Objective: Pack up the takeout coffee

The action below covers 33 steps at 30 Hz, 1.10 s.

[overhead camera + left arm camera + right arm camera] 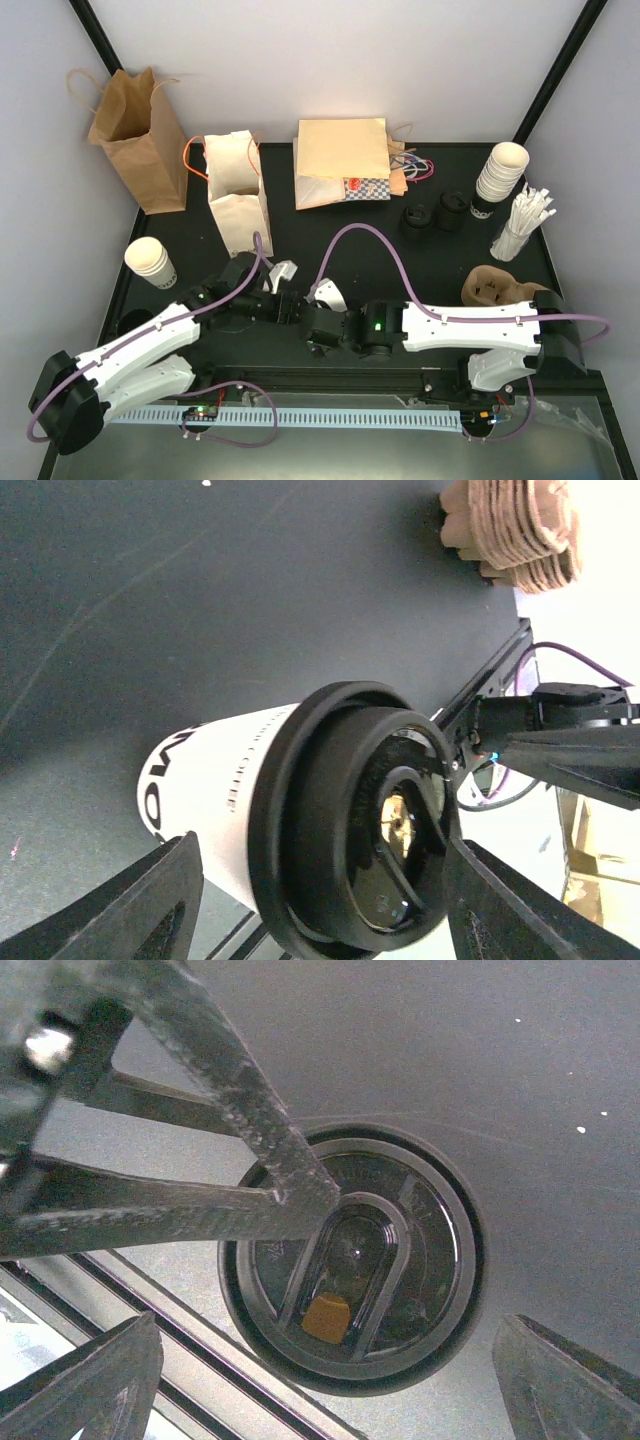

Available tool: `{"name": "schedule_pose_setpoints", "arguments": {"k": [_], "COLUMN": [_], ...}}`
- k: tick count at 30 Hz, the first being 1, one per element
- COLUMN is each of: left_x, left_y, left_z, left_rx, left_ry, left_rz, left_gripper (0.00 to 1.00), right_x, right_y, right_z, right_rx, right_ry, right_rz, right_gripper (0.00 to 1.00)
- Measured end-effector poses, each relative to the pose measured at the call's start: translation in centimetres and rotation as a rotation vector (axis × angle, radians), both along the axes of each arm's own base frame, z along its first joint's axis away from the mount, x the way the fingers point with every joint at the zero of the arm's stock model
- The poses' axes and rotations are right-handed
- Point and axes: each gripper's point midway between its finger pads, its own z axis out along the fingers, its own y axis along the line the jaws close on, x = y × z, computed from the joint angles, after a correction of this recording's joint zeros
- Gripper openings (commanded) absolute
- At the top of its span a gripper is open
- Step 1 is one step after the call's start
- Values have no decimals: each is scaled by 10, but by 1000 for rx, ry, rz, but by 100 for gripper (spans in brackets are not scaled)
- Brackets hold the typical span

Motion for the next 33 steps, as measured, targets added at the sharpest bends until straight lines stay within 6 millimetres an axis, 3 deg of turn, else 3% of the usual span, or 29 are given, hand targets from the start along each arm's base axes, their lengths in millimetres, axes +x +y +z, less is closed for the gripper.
{"name": "schedule_pose_setpoints", "arguments": {"k": [8, 14, 23, 33], "left_x": [5, 18, 28, 28], "left_y": [-2, 10, 31, 38], "left_z": [29, 47, 54, 45], "left_rx": [-62, -79, -72, -37], "left_ry": [-49, -94, -143, -134], "left_rz": [6, 63, 134, 140], "left_gripper": [80, 83, 83, 82], "right_x": [3, 4, 9, 14], "right_y": [-5, -7, 5, 6], "right_z": [2, 2, 8, -7], "right_rx": [-7, -14, -41, -121], "right_ry": [-13, -19, -17, -2], "right_rz": [-19, -29, -85, -176], "right_gripper": [93, 91, 90, 87]}}
